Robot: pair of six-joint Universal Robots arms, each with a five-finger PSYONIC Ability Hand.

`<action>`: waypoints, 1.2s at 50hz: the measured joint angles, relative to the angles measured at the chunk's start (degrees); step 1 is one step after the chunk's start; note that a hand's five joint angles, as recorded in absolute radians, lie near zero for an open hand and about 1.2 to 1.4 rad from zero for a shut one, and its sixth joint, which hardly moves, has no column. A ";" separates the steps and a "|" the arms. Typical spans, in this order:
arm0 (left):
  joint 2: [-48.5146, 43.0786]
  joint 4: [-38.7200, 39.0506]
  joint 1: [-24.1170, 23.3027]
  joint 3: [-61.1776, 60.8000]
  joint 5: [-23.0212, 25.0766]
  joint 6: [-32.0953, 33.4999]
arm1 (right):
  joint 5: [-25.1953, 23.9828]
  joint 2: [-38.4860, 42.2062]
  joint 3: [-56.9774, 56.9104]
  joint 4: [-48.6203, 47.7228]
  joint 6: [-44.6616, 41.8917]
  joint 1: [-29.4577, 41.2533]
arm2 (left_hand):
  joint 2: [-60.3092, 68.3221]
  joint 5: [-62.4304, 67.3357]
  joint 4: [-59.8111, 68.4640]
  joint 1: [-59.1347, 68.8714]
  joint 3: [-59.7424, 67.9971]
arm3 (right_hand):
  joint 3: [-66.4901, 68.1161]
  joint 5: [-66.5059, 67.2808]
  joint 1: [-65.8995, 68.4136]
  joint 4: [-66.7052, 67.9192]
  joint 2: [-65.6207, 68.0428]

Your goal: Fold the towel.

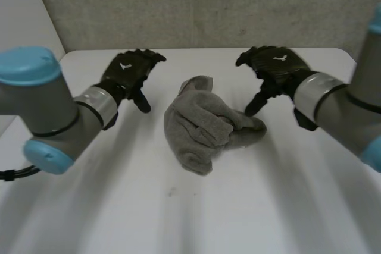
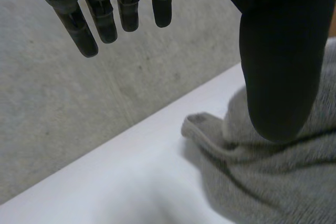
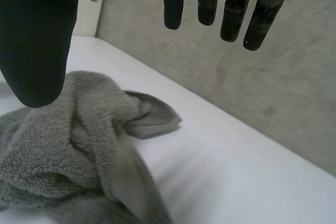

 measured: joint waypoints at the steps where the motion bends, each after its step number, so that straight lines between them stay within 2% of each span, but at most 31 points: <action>1: -1.06 0.64 0.00 0.35 0.21 0.38 | -0.24 0.93 -0.64 -0.21 0.26 0.27 | 0.00 0.00 0.00 0.00 0.00 | 0.00 0.00 0.00 0.00 0.00; 5: -6.66 4.50 -0.01 1.58 1.19 2.93 | -2.27 8.02 -5.43 -2.90 1.18 3.14 | -0.01 -0.05 -0.03 -0.03 -0.02 | 0.21 0.10 0.07 0.16 0.12; 10: -9.24 6.96 0.04 1.16 1.49 4.46 | -3.34 14.34 -9.82 -6.35 1.07 6.01 | -0.03 -0.06 -0.04 -0.05 -0.04 | 4.74 3.80 3.21 3.78 3.42; 12: -9.55 7.66 0.19 0.32 1.48 4.82 | -3.36 18.62 -13.21 -8.53 0.91 7.69 | -0.04 -0.07 -0.04 -0.05 -0.05 | 12.11 10.36 10.98 11.16 10.49; 16: -9.04 7.76 0.56 -0.66 1.39 4.86 | -2.42 24.23 -18.15 -10.14 0.73 9.37 | -0.04 -0.08 -0.05 -0.05 -0.05 | 17.73 15.56 16.76 16.83 16.39; 19: -8.46 7.64 0.79 -1.09 1.32 4.80 | -0.96 27.73 -21.43 -10.38 0.48 10.12 | -0.04 -0.08 -0.05 -0.05 -0.05 | 26.39 23.80 25.49 25.47 25.91; 20: -8.24 7.56 0.87 -1.21 1.32 4.77 | 0.08 28.96 -22.64 -10.31 0.27 10.34 | -0.04 -0.08 -0.05 -0.05 -0.05 | 32.61 29.85 31.61 31.74 31.68; 21: -8.15 7.54 0.90 -1.24 1.32 4.76 | 0.56 29.38 -23.08 -10.27 0.17 10.40 | -0.04 -0.08 -0.05 -0.05 -0.05 | 43.46 40.41 41.73 42.68 43.43; 22: -7.97 7.49 0.94 -1.27 1.34 4.72 | 1.77 30.11 -23.90 -10.13 -0.11 10.53 | -0.04 -0.08 -0.05 -0.05 -0.05 | 43.46 40.41 41.73 42.68 43.43; 23: -7.87 7.47 0.96 -1.28 1.38 4.69 | 2.66 30.28 -24.23 -10.03 -0.35 10.60 | -0.04 -0.08 -0.05 -0.05 -0.05 | 53.34 47.95 45.46 52.86 52.69; 25: -7.82 7.48 0.97 -1.27 1.44 4.67 | 3.01 30.20 -24.23 -9.97 -0.46 10.61 | -0.04 -0.08 -0.05 -0.05 -0.05 | 53.34 47.95 45.46 52.86 52.69; 34: -8.39 7.86 0.85 -0.83 1.98 4.57 | 4.66 13.27 -11.58 -10.56 -1.95 9.97 | -0.11 -0.15 -0.13 -0.17 -0.10 | 55.15 48.65 45.46 55.12 53.71; 36: -8.47 8.02 0.81 -0.72 2.01 4.54 | 4.63 11.67 -10.34 -10.57 -2.05 9.93 | -0.11 -0.15 -0.13 -0.17 -0.11 | 55.15 48.65 45.46 55.12 53.71; 37: -8.63 8.77 0.68 -0.42 2.16 4.43 | 4.46 5.45 -5.44 -10.45 -2.45 9.74 | -0.12 -0.17 -0.13 -0.17 -0.11 | 55.15 48.65 45.46 55.12 53.71; 40: -8.86 10.32 0.46 -0.08 3.05 4.26 | 4.17 -1.28 0.57 -10.14 -2.98 9.06 | -0.12 -0.17 -0.14 -0.18 -0.11 | 55.64 48.69 45.46 55.12 53.71; 43: -9.02 11.29 0.30 0.11 3.97 4.15 | 3.93 -3.72 2.98 -10.05 -3.20 8.61 | -0.12 -0.16 -0.14 -0.17 -0.11 | 55.72 48.70 45.46 55.12 53.71; 44: -9.25 12.26 0.09 0.32 5.12 3.95 | 3.00 -8.10 7.06 -9.91 -3.49 7.74 | -0.12 -0.16 -0.14 -0.17 -0.11 | 55.72 48.70 45.46 55.12 53.71; 48: -10.00 13.62 -0.73 0.85 7.14 3.29 | -0.26 -15.88 13.90 -9.85 -3.76 6.28 | 0.28 0.25 0.14 0.20 0.25 | 55.72 48.71 45.46 55.13 53.71; 60: -12.10 15.23 -4.05 0.87 9.46 2.79 | -6.82 -28.24 24.77 -9.70 -3.58 1.78 | 2.95 2.97 2.92 2.82 2.97 | 55.72 48.84 45.46 55.33 53.71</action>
